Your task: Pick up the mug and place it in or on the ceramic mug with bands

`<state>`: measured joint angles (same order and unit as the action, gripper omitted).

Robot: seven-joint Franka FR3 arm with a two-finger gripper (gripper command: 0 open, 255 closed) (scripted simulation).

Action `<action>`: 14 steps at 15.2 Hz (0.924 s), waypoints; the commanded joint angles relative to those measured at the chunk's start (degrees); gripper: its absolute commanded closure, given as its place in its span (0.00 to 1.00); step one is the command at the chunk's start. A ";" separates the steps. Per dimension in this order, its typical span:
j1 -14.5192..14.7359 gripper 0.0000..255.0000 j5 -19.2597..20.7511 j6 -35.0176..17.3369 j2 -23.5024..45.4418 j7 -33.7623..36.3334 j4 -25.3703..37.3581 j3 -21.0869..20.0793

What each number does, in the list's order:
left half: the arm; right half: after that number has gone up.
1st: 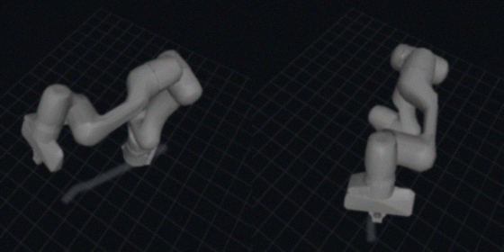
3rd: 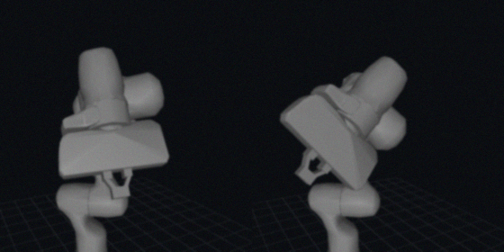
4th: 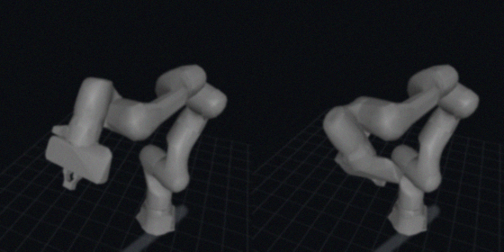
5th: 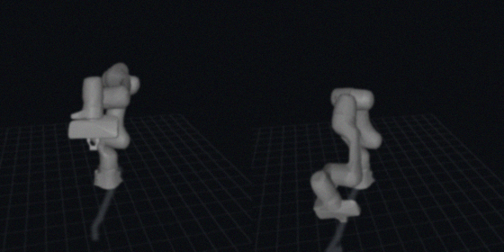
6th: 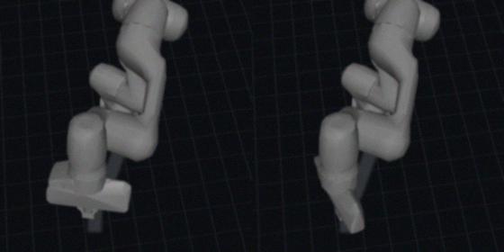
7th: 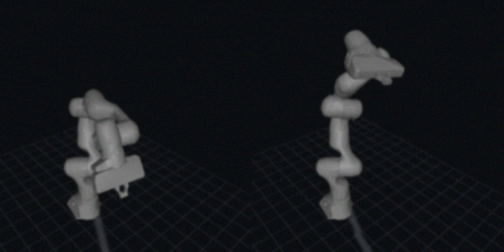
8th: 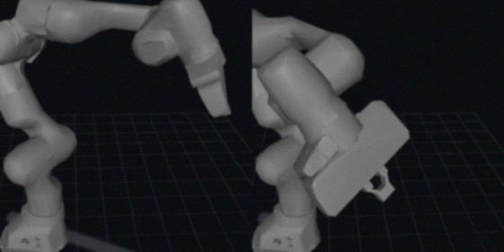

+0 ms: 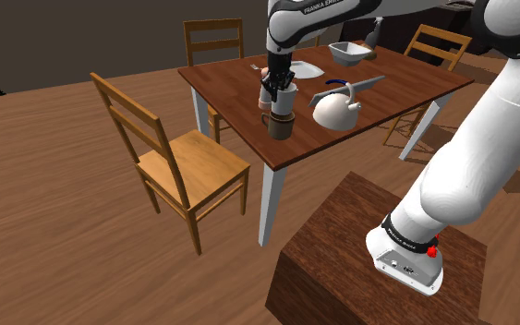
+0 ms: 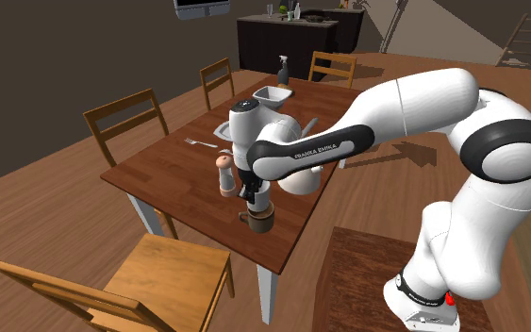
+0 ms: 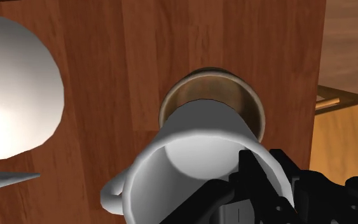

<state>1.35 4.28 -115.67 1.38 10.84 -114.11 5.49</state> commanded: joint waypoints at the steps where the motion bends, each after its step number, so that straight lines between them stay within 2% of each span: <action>1: -0.01 0.00 0.00 -0.01 0.02 0.00 -0.04 0.01; 6: 0.00 0.00 0.00 0.00 0.04 0.00 -0.02 0.00; 10: 0.25 0.00 -0.05 7.07 -1.50 -0.01 5.49 -0.24; 14: 0.25 0.00 -0.05 7.07 -1.50 -0.01 5.49 -0.24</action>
<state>1.60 4.23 -108.75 -0.10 10.83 -108.73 5.25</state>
